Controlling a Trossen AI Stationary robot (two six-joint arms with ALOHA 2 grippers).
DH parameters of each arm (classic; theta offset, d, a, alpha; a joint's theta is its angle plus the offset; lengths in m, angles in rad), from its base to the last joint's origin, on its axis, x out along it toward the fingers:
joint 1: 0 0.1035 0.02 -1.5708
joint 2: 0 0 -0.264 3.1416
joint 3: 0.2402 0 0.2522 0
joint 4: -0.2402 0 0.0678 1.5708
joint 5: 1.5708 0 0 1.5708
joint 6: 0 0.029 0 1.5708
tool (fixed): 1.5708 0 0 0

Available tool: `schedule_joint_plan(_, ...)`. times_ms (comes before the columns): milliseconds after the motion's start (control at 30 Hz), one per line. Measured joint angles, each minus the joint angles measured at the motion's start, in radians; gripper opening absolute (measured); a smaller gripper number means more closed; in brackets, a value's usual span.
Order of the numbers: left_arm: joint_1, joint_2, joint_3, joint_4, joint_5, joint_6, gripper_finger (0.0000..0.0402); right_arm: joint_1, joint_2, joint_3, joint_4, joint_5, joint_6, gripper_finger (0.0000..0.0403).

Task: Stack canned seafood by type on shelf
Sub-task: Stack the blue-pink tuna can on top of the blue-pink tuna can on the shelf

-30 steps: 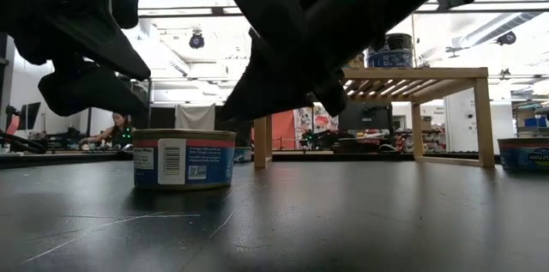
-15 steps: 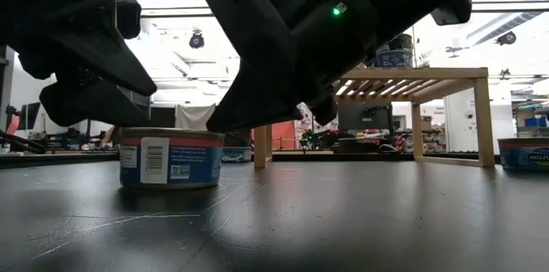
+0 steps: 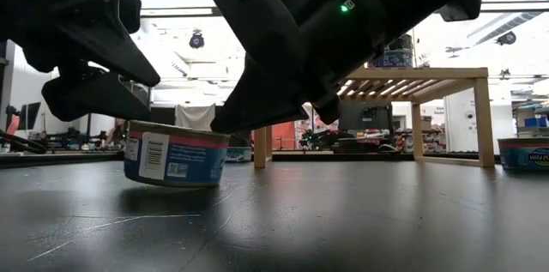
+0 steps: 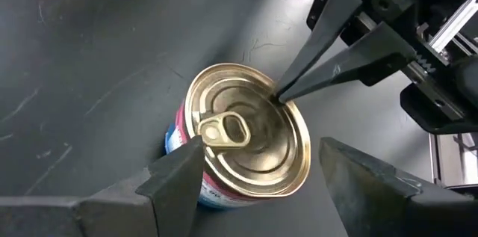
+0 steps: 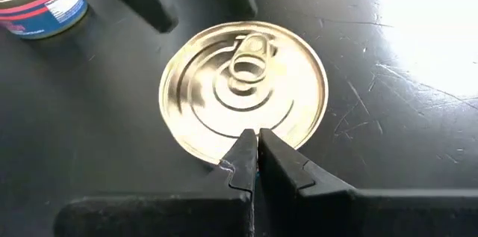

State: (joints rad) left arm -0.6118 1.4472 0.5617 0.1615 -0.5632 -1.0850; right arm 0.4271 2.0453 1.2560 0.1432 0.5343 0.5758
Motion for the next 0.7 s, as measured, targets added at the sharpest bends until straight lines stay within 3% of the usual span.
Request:
schedule_joint_plan(367,0.0,-0.003,-0.001,-0.004,-0.004,-0.012,0.0249,0.011,0.006,-0.004,-0.019,-0.024,0.002,0.0009)
schedule_joint_plan(700,-0.007,0.033,-0.001,0.092,-0.004,0.19,0.0276,0.01,0.006,-0.004,-0.017,-0.013,0.0,0.0009)
